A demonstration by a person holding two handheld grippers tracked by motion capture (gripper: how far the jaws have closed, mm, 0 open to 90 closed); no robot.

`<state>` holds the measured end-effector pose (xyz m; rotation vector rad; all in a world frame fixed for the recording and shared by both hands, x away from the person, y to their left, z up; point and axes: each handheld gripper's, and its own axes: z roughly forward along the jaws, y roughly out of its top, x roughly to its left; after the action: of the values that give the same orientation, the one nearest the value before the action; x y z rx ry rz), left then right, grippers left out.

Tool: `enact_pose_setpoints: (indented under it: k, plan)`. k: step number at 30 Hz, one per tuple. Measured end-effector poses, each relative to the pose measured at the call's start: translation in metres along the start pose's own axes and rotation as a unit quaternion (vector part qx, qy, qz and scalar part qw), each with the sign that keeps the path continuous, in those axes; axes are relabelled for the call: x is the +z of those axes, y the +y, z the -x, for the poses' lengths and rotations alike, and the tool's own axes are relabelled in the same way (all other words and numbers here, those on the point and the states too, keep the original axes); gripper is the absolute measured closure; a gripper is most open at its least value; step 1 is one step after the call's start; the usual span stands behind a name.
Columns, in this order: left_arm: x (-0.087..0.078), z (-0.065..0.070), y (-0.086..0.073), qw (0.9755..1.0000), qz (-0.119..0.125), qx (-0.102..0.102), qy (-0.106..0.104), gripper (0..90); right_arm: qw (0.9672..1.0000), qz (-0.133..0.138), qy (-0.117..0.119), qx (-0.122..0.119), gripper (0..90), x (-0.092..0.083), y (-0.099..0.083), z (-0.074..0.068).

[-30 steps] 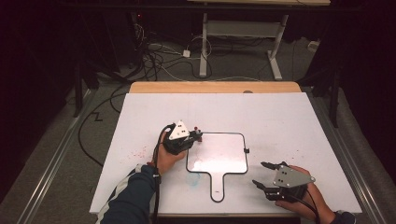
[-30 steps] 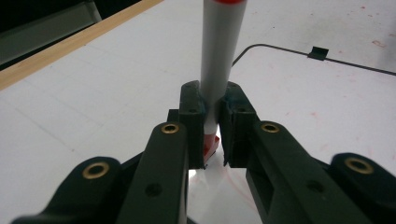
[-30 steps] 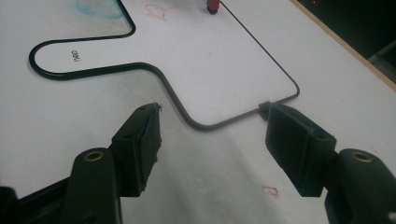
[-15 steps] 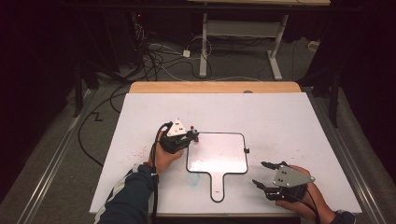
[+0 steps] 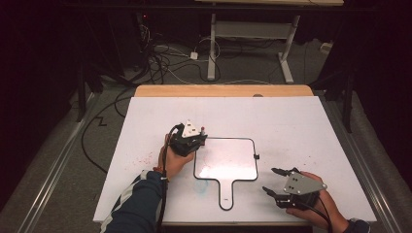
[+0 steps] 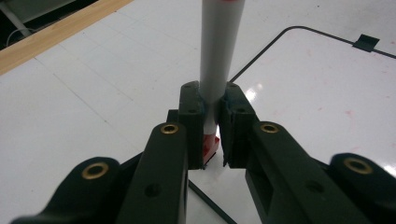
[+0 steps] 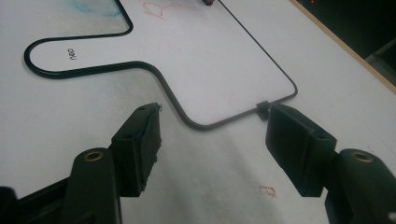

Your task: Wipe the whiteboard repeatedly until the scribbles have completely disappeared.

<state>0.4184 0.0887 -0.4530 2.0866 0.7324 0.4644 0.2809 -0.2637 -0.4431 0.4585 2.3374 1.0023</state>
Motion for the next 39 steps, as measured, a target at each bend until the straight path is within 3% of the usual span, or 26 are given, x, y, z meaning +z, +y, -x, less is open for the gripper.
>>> enact_pose_setpoints:
  k: [2, 7, 10, 13, 15, 18, 22, 24, 26, 28, 30, 32, 35, 39]
  plan:
    - [0.001, 0.005, 0.0, 0.9999, 0.005, 0.002, -0.01, 78.8, 1.0, 0.0, -0.001, 0.0, 36.5, 0.0, 0.0, 0.0]
    - [0.013, 0.019, 0.006, 0.9997, 0.017, 0.017, -0.011, 78.7, 1.0, 0.0, -0.002, 0.002, 36.5, -0.001, 0.0, 0.001]
    - [0.018, 0.024, 0.011, 0.9993, 0.015, 0.034, 0.0, 78.7, 1.0, 0.001, -0.003, 0.002, 36.5, -0.001, 0.0, 0.001]
    - [0.018, 0.02, 0.011, 0.9991, 0.01, 0.036, 0.016, 78.7, 1.0, -0.001, -0.003, 0.001, 36.5, 0.0, -0.001, 0.001]
    - [0.015, 0.016, 0.009, 0.9997, 0.008, 0.022, 0.003, 78.7, 1.0, -0.002, -0.003, 0.0, 36.5, 0.0, -0.001, 0.0]
    - [0.01, 0.021, 0.009, 0.9992, -0.002, 0.034, -0.02, 78.7, 1.0, 0.0, -0.003, 0.0, 36.5, -0.001, -0.001, 0.001]
    - [0.001, 0.029, 0.006, 0.9978, -0.015, 0.063, -0.013, 78.8, 1.0, 0.0, -0.004, -0.001, 36.5, -0.002, -0.001, 0.001]
    - [-0.002, 0.02, 0.003, 0.9991, -0.012, 0.039, -0.011, 78.7, 1.0, 0.001, -0.005, -0.003, 36.5, -0.002, 0.0, 0.001]
    - [-0.003, 0.013, 0.001, 0.9995, -0.013, 0.029, 0.003, 78.8, 1.0, 0.001, -0.006, -0.002, 36.5, -0.002, 0.0, 0.001]
    - [-0.002, 0.01, 0.001, 0.9998, -0.008, 0.02, 0.002, 78.7, 1.0, 0.001, -0.006, -0.001, 36.4, -0.002, 0.0, 0.002]
    - [-0.001, 0.012, 0.001, 0.9997, -0.009, 0.024, 0.0, 78.7, 1.0, 0.001, -0.005, -0.002, 36.4, -0.001, 0.0, 0.001]
    - [-0.002, 0.016, 0.001, 0.9996, -0.007, 0.022, -0.018, 78.8, 1.0, 0.002, -0.003, -0.004, 36.4, -0.001, 0.0, 0.001]
    - [-0.005, 0.024, 0.0, 0.999, -0.008, 0.036, -0.024, 78.7, 1.0, 0.001, -0.003, -0.003, 36.4, -0.002, 0.0, 0.001]
    - [-0.005, 0.023, -0.002, 0.9991, 0.001, 0.028, -0.03, 78.8, 1.0, 0.002, -0.003, -0.002, 36.4, -0.002, 0.0, 0.001]
